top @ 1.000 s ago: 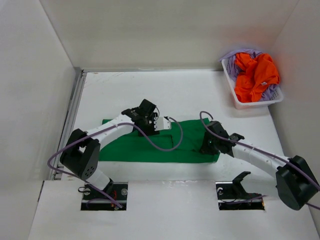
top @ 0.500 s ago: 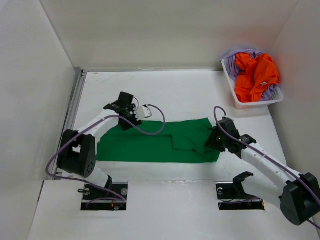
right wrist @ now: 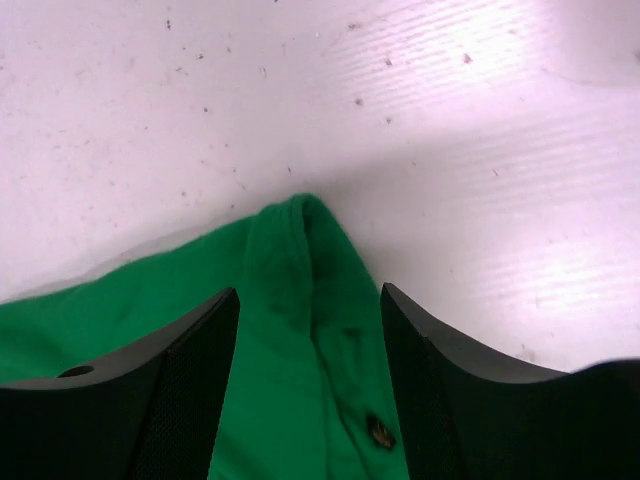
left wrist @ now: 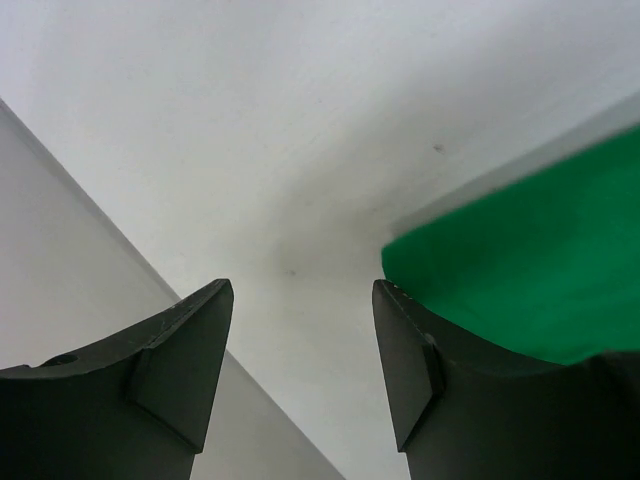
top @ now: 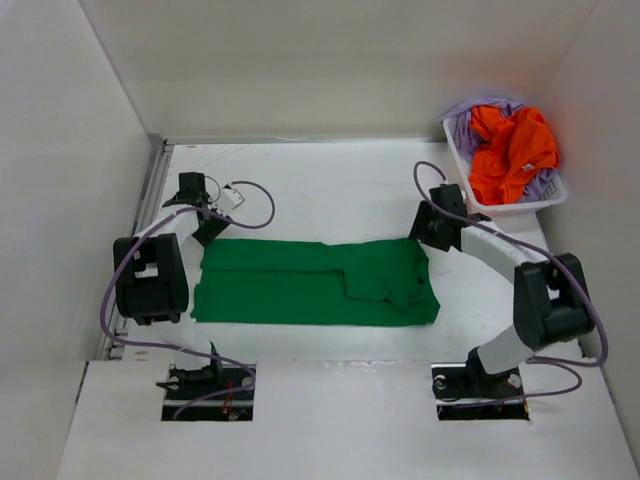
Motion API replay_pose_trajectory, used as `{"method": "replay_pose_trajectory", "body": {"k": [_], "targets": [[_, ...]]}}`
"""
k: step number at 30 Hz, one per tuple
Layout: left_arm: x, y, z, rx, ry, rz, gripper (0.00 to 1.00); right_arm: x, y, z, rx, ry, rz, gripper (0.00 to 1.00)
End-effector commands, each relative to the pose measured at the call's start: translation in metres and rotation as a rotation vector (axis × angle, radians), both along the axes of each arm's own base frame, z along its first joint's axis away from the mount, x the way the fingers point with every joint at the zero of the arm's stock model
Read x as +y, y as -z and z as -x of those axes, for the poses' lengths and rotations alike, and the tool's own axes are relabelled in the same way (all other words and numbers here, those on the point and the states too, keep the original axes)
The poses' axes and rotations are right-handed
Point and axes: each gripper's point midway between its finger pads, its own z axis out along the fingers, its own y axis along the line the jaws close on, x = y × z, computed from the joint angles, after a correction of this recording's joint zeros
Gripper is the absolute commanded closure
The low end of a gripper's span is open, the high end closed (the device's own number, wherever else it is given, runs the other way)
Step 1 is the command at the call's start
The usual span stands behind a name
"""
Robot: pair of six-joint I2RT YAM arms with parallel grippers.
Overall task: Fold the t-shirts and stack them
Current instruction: Rotate the tshirt 90 degrees
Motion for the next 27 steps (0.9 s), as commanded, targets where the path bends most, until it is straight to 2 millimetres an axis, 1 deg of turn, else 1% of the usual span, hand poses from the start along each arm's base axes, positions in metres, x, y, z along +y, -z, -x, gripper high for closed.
{"method": "replay_pose_trajectory", "body": {"k": [1, 2, 4, 6, 7, 12, 15, 16, 18, 20, 22, 27], "targets": [[0.003, -0.001, -0.017, -0.048, -0.054, 0.037, 0.43, 0.003, 0.004, -0.024, -0.019, -0.036, 0.031, 0.37], [0.003, 0.005, -0.014, -0.031, -0.054, 0.038, 0.43, 0.003, 0.013, -0.022, 0.009, -0.039, 0.035, 0.37], [0.003, 0.021, -0.004, 0.014, -0.048, 0.033, 0.43, 0.003, 0.018, -0.020, 0.025, -0.038, 0.038, 0.38], [0.007, 0.032, 0.004, 0.042, -0.056, 0.031, 0.45, 0.003, 0.019, -0.020, 0.027, -0.037, 0.037, 0.39], [0.010, 0.036, 0.007, 0.055, -0.064, 0.031, 0.46, 0.004, 0.020, -0.020, 0.045, -0.045, 0.028, 0.48], [0.023, 0.045, 0.017, 0.083, -0.117, 0.036, 0.63, 0.005, 0.024, -0.023, 0.137, -0.089, 0.064, 0.70], [0.028, 0.043, 0.022, 0.083, -0.134, 0.032, 0.69, 0.007, 0.024, -0.027, 0.173, -0.119, 0.082, 0.85], [0.029, 0.041, 0.023, 0.080, -0.137, 0.032, 0.70, 0.008, 0.024, -0.029, 0.176, -0.125, 0.082, 0.88], [0.031, 0.039, 0.026, 0.080, -0.143, 0.032, 0.71, 0.011, 0.023, -0.039, 0.181, -0.132, 0.080, 0.95], [0.032, 0.040, 0.030, 0.086, -0.150, 0.034, 0.73, 0.014, 0.019, -0.052, 0.175, -0.137, 0.082, 0.98], [0.034, 0.040, 0.034, 0.097, -0.160, 0.038, 0.73, 0.017, 0.013, -0.072, 0.161, -0.140, 0.084, 1.00], [0.040, 0.036, 0.043, 0.111, -0.193, 0.046, 0.73, 0.026, -0.003, -0.131, 0.122, -0.146, 0.097, 1.00]]}}
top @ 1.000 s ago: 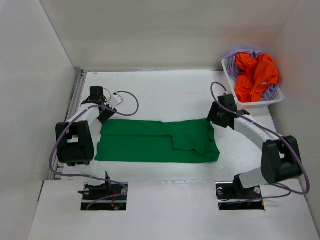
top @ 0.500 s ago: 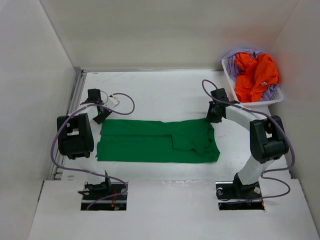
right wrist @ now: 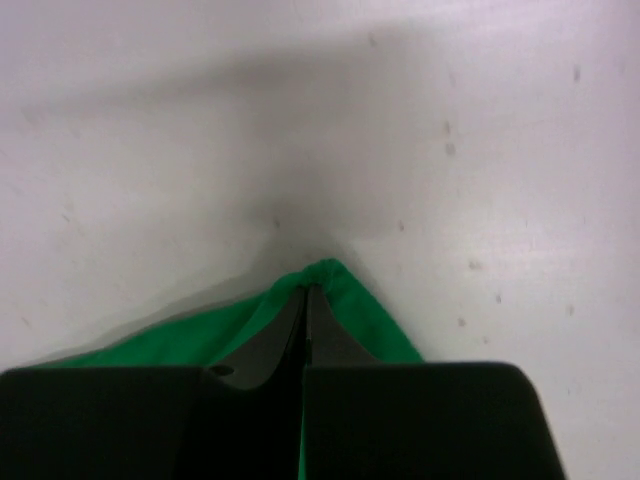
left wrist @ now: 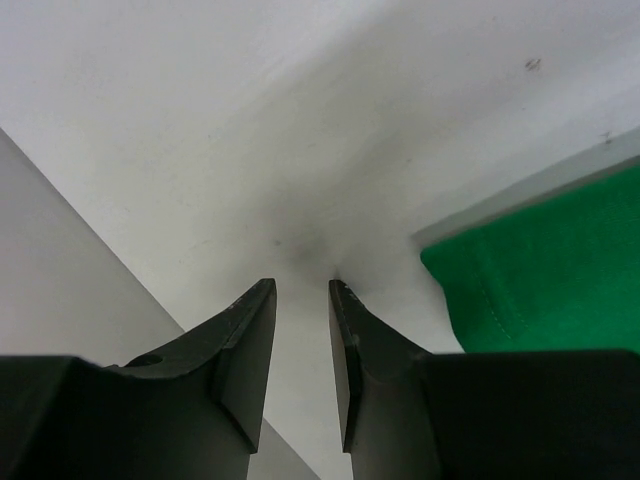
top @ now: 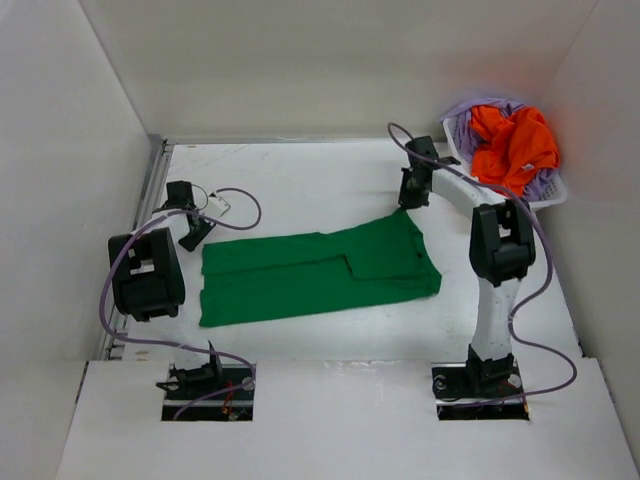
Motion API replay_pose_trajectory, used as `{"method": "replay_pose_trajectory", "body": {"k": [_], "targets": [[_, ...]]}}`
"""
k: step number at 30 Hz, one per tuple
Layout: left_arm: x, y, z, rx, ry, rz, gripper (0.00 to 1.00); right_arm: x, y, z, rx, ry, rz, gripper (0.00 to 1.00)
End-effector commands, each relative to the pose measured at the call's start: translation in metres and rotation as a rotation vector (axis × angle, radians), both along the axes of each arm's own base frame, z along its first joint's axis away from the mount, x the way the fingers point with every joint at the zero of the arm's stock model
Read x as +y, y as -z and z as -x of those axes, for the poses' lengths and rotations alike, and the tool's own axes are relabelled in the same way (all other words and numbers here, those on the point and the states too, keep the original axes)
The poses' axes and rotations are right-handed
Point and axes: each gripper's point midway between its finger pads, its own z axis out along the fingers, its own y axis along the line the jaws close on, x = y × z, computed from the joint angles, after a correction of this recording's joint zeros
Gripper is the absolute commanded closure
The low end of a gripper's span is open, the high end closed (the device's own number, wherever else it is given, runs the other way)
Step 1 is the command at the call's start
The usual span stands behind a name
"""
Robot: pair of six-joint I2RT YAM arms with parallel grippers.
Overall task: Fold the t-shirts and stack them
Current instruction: Rotate the tshirt 90 degrees
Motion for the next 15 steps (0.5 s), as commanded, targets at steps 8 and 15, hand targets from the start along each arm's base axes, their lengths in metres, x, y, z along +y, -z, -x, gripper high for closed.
{"method": "replay_pose_trajectory", "body": {"k": [8, 15], "targets": [[-0.001, -0.018, 0.019, 0.026, -0.080, 0.058, 0.65, 0.007, -0.038, -0.076, -0.101, -0.054, -0.007, 0.83], [-0.009, -0.022, 0.013, 0.020, -0.076, 0.077, 0.55, -0.008, -0.067, -0.059, -0.142, -0.007, 0.030, 0.52]]}}
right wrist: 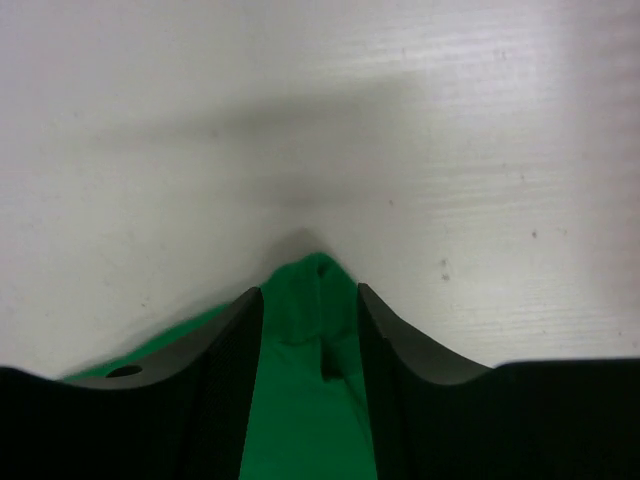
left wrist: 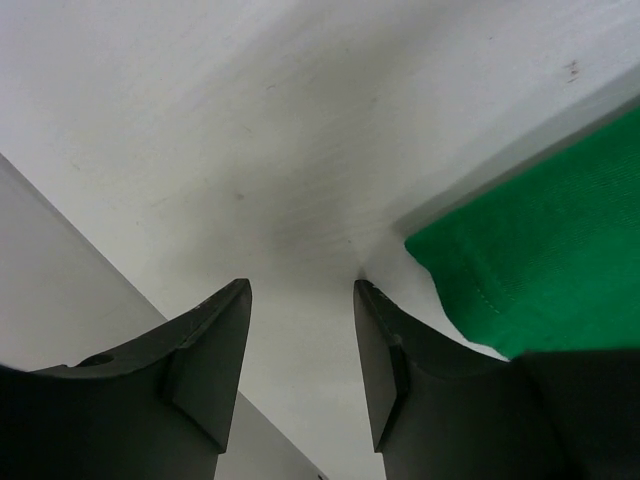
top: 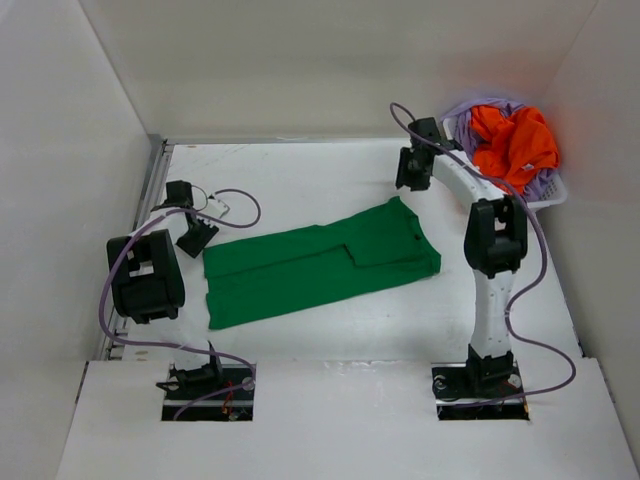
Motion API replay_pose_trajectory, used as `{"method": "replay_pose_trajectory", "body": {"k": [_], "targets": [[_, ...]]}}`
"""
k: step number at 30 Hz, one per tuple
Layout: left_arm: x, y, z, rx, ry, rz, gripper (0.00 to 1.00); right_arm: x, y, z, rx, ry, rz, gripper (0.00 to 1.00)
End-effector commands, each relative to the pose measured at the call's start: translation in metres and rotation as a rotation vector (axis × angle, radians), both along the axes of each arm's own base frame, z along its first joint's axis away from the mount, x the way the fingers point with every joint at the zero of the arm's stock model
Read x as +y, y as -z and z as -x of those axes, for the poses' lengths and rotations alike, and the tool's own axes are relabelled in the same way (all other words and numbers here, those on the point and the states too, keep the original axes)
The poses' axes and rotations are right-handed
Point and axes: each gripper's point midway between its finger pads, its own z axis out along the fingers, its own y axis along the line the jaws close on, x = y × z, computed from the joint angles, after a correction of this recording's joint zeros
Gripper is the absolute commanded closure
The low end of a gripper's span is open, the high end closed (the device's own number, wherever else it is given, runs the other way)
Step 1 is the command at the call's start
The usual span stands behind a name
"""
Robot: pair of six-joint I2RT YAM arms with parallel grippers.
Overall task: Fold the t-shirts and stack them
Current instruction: Rotate the tshirt 90 degrees
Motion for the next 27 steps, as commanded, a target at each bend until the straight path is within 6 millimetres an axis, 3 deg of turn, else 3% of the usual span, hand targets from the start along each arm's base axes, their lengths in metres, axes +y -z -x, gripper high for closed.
{"method": "replay_pose_trajectory", "body": {"k": [1, 5, 9, 11, 15, 22, 27], "targets": [[-0.008, -0.021, -0.009, -0.056, -0.028, 0.046, 0.54, -0.016, -0.031, 0.029, -0.042, 0.041, 0.017, 0.52], [-0.015, -0.014, -0.010, -0.045, -0.027, 0.069, 0.51, -0.018, -0.032, 0.080, -0.050, 0.092, -0.043, 0.54], [-0.019, -0.009, -0.011, -0.040, -0.028, 0.078, 0.51, 0.010, -0.009, 0.133, 0.021, 0.060, -0.058, 0.54], [-0.021, -0.006, -0.009, -0.032, -0.026, 0.087, 0.51, 0.016, 0.006, 0.148, 0.050, 0.067, -0.067, 0.55], [-0.024, 0.005, -0.002, -0.002, -0.019, 0.095, 0.51, 0.016, 0.027, 0.160, 0.080, 0.109, -0.076, 0.57], [-0.033, 0.014, 0.000, 0.021, 0.005, 0.118, 0.52, 0.001, 0.034, 0.174, 0.070, 0.184, -0.050, 0.58], [-0.043, 0.023, 0.005, 0.073, 0.060, 0.107, 0.66, -0.011, 0.045, 0.184, 0.073, 0.244, -0.065, 0.60]]}}
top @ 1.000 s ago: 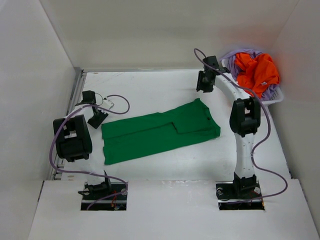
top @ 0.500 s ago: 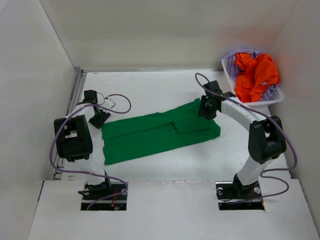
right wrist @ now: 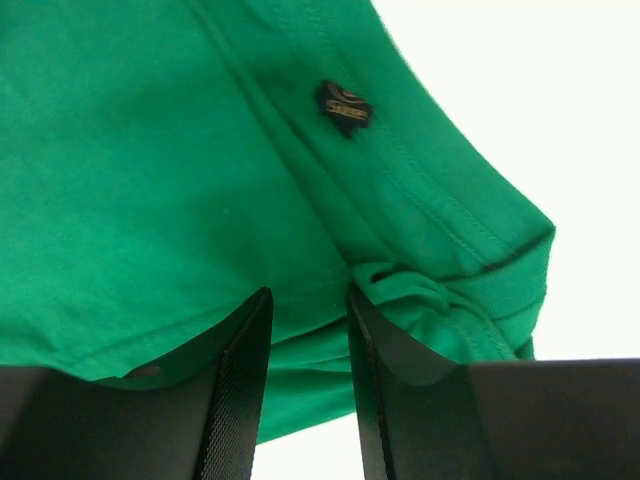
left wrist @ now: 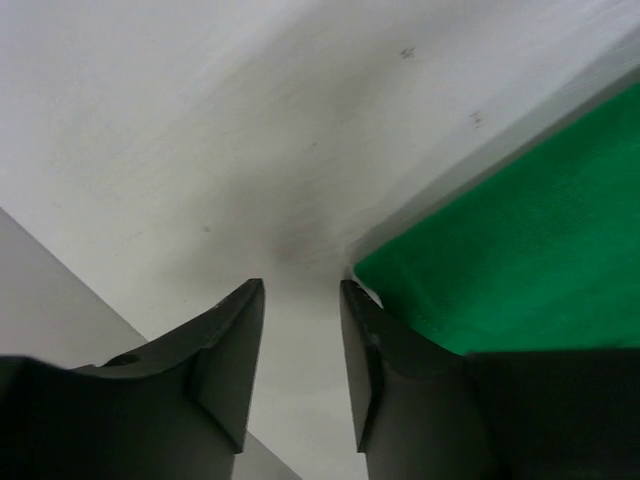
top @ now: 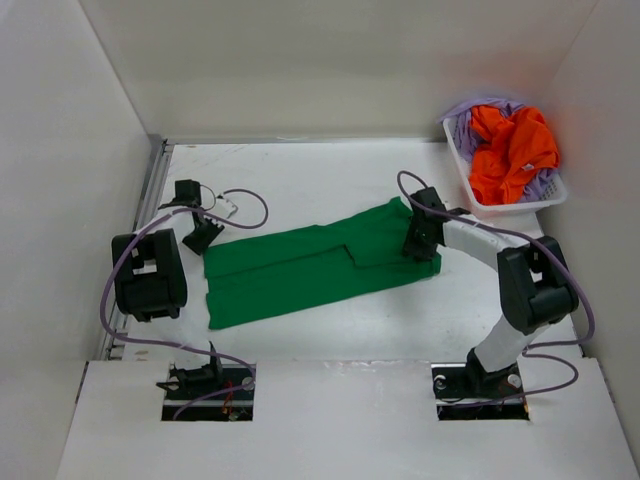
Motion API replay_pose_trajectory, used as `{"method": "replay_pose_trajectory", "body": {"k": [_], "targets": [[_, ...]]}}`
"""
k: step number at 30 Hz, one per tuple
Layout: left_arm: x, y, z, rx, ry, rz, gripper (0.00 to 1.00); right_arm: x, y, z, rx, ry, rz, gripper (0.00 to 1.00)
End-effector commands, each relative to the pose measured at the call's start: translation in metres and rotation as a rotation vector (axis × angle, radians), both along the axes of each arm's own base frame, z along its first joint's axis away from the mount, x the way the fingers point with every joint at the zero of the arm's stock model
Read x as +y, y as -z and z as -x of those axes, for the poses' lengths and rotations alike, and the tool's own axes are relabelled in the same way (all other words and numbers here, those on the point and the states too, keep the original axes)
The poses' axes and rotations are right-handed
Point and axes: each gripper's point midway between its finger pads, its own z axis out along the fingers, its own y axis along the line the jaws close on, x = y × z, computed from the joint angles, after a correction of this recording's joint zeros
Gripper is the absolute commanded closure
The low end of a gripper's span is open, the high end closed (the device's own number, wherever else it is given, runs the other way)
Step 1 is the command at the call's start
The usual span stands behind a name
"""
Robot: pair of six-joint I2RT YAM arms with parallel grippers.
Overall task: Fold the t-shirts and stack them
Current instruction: Rotate the tshirt 90 degrees
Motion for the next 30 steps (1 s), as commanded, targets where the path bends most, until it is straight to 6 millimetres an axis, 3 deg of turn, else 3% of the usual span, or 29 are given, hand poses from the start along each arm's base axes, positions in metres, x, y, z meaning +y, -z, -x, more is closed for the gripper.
{"method": "replay_pose_trajectory", "body": {"k": [1, 4, 6, 9, 12, 14, 18, 24, 30], "targets": [[-0.022, 0.021, 0.010, 0.078, 0.039, 0.063, 0.70, -0.007, -0.013, -0.015, -0.096, 0.080, -0.034, 0.62], [-0.028, 0.028, 0.019, 0.125, 0.079, 0.052, 0.88, -0.010, -0.013, -0.015, -0.096, 0.101, -0.049, 0.74], [-0.028, 0.030, 0.028, 0.167, 0.100, 0.034, 0.94, -0.010, -0.020, -0.012, -0.104, 0.104, -0.056, 0.77], [-0.024, 0.032, 0.043, 0.214, 0.137, 0.004, 0.96, -0.015, -0.046, -0.001, -0.149, 0.134, -0.063, 0.63], [-0.019, 0.030, 0.045, 0.202, 0.132, -0.005, 0.95, -0.025, -0.063, 0.020, -0.195, 0.209, -0.065, 0.55], [-0.019, 0.027, 0.044, 0.191, 0.118, 0.002, 0.92, -0.025, -0.063, 0.036, -0.209, 0.278, -0.108, 0.51], [-0.018, 0.015, 0.030, 0.134, 0.087, 0.017, 0.78, -0.024, -0.042, 0.053, -0.194, 0.422, -0.194, 0.49], [-0.013, -0.006, 0.008, 0.064, 0.035, 0.056, 0.57, -0.039, -0.026, 0.045, -0.198, 0.560, -0.152, 0.51], [-0.013, -0.011, 0.000, 0.034, 0.004, 0.086, 0.53, -0.043, -0.011, 0.032, -0.159, 0.596, -0.103, 0.50]]}}
